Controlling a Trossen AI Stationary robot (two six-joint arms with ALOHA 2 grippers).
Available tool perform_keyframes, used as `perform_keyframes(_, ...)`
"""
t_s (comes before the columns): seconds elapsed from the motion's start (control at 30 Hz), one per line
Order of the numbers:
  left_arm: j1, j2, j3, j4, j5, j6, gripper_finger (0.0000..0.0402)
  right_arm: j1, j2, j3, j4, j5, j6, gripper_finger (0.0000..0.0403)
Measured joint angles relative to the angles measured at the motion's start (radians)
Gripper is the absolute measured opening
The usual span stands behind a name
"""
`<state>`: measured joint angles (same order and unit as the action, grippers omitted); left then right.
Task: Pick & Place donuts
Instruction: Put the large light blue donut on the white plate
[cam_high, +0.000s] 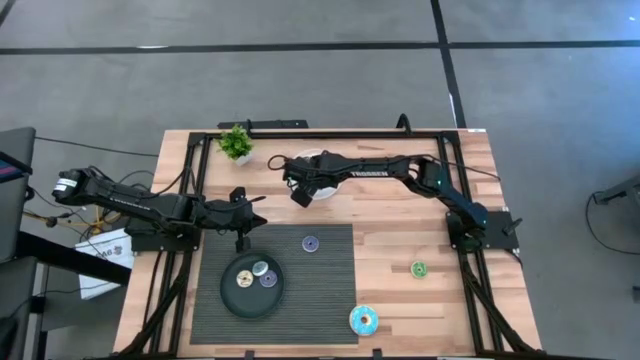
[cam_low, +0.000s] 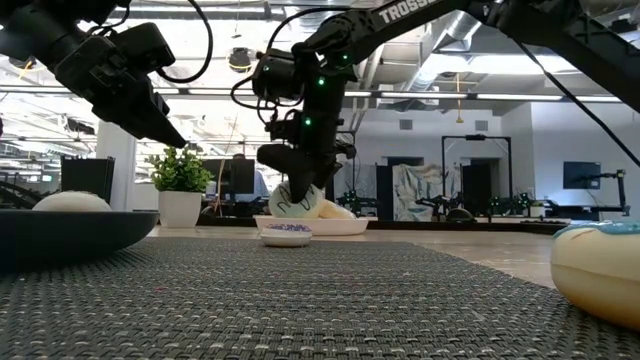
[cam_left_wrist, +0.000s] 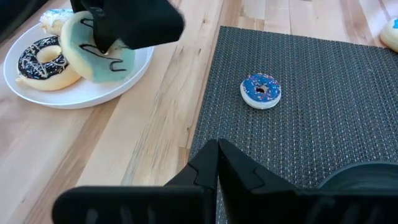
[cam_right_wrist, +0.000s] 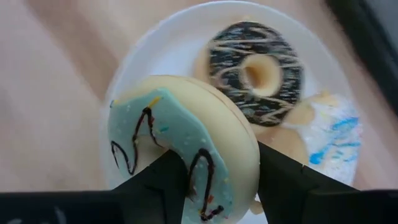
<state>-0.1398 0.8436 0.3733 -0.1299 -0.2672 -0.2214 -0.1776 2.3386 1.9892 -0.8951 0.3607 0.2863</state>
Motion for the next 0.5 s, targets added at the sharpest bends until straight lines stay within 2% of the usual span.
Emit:
perform_keyframes(0.17,0.000,0.000,0.000,0.000,0.001,-0.002,0.0002,0.002,-0.003,0.001,0.006,0.022,0.002,0.0163)
perform_keyframes(0.33,0.000,0.000,0.000,0.000,0.026,-0.004,0.0002,0.002,-0.003,0.010,0.005,0.033,0.002,0.0189)
perform_keyframes(0.5,0.000,0.000,0.000,0.000,0.026,-0.003,0.0002,0.002,-0.003,0.019,0.000,-0.023,-0.017,0.0226)
